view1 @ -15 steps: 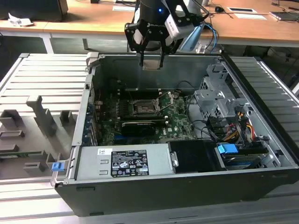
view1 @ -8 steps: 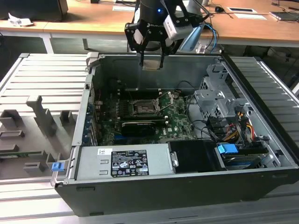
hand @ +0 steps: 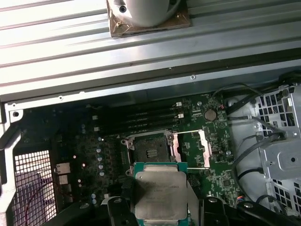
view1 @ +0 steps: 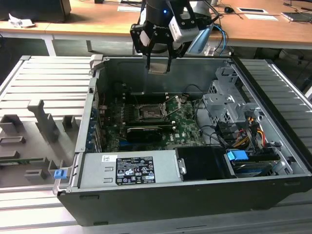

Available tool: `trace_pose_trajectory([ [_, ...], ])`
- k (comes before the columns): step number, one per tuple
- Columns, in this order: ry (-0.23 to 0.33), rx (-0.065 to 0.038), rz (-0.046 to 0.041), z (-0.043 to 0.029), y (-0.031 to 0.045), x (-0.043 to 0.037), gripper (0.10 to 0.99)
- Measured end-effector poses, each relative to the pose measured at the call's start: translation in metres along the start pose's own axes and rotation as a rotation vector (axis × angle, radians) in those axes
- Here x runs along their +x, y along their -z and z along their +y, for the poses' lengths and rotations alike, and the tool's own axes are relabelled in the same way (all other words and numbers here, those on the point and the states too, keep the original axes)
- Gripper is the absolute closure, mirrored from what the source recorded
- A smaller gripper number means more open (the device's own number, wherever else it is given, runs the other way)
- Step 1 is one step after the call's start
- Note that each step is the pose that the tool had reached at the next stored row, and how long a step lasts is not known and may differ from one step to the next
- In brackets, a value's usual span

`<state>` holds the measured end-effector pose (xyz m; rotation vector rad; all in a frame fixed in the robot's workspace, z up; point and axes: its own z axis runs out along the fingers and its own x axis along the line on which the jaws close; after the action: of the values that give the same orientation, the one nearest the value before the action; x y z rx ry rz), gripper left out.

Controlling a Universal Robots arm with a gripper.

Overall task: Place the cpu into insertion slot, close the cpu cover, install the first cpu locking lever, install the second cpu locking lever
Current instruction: 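Place the cpu into insertion slot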

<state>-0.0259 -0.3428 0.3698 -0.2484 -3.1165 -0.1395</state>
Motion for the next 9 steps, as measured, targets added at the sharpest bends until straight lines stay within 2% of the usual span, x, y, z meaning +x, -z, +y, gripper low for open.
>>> trace_pose_trajectory([
  [9,-0.017,0.000,-0.0015,-0.0001,-0.0017,-0.0001,0.553],
])
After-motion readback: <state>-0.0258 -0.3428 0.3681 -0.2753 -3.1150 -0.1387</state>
